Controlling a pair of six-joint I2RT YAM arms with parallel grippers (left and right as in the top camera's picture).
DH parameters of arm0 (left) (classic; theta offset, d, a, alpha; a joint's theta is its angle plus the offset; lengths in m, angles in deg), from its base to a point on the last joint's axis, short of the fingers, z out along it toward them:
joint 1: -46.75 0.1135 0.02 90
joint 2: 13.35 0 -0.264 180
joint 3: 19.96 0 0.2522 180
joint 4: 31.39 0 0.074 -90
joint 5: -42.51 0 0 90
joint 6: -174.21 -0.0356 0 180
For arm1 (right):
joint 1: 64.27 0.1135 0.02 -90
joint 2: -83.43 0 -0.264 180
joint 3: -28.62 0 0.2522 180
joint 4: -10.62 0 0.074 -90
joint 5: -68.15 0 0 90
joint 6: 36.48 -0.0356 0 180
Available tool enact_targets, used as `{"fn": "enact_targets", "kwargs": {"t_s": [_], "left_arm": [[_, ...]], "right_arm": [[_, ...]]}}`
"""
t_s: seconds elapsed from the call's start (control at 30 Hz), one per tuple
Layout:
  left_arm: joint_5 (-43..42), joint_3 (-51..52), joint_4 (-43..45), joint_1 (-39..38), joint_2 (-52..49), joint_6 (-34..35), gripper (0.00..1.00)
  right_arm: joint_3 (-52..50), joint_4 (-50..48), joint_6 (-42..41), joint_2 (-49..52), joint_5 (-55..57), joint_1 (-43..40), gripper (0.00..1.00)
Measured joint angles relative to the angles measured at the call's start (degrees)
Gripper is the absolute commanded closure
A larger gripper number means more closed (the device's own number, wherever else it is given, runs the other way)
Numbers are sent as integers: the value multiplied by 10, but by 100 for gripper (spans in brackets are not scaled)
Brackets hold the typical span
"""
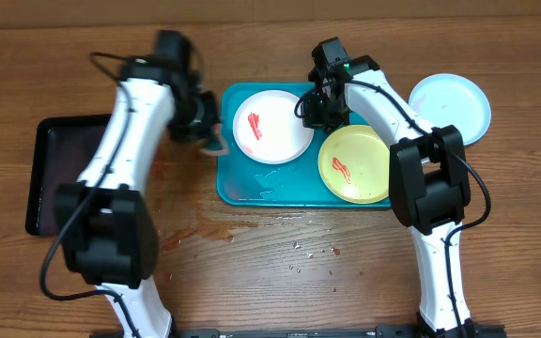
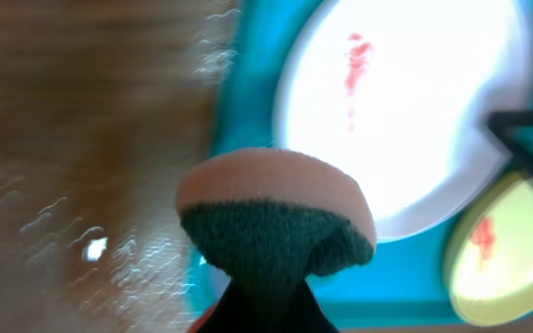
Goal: Clean dirty plates on tray and stack at the side
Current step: 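Bring the sponge in the left gripper onto the white plate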
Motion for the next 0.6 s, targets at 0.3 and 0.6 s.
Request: {"fn": "enact_targets", "kwargs": {"t_s": [0.3,0.6], "left_arm": [[-18,89,272,-120,0,74,96],[30,93,282,-130,-1,110,96]], "right_arm": [[0,40,-7,0,-37,1,96],[0,75,-2,-1,-43,17,96]]}}
